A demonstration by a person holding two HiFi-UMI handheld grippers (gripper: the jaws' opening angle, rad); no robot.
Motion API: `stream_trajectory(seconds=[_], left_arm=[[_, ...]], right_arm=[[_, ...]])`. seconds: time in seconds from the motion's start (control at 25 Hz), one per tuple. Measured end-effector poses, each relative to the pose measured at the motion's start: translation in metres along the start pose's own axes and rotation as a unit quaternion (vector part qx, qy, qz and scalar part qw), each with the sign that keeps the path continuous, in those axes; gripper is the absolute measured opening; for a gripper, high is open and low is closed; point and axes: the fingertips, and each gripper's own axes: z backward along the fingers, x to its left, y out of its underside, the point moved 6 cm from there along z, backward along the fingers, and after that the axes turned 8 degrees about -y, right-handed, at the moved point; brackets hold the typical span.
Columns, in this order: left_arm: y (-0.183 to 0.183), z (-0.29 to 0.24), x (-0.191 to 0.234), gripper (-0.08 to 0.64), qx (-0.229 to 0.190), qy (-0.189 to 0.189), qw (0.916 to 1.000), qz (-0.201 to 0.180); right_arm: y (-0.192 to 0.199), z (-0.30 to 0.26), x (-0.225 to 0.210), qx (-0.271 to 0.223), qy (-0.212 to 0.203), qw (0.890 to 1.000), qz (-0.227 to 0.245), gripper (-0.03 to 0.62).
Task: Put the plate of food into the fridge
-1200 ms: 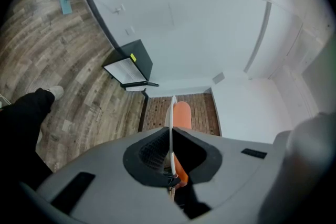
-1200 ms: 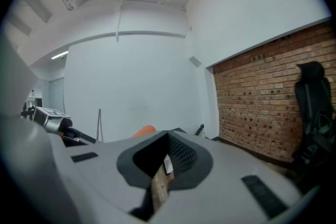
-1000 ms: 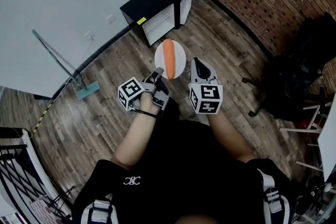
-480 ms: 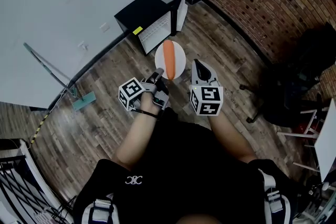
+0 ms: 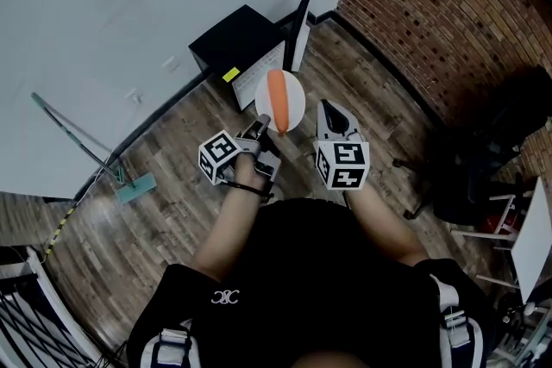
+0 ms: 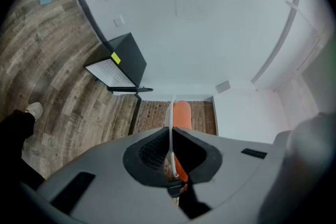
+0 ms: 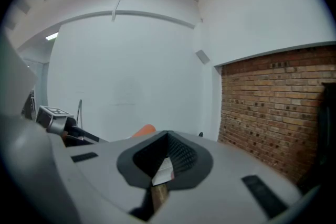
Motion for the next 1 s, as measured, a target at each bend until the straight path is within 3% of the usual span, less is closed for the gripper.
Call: stream_trajectory(seconds=[0.36, 0.6, 1.0], left_arm=[[-0.045, -0.023, 0.013, 0.020, -0.002, -0.006, 0.9999, 0.016], [-0.056, -0.037, 0.029, 0.020, -0.001, -0.022, 0.9994, 0.028], [-0.092, -0.099, 0.012, 0.020, -0.017, -0.034, 0.9992, 0.009]], right_arm=[[0.003, -0.050, 0.000, 0.033, 0.006, 0.999, 0.012, 0.006], [0.012, -0.078, -0.012, 0.051, -0.012, 0.998, -0.044, 0.006], [0.004, -0.157, -0.065, 0.047, -0.037, 0.996, -0.066, 0.006]])
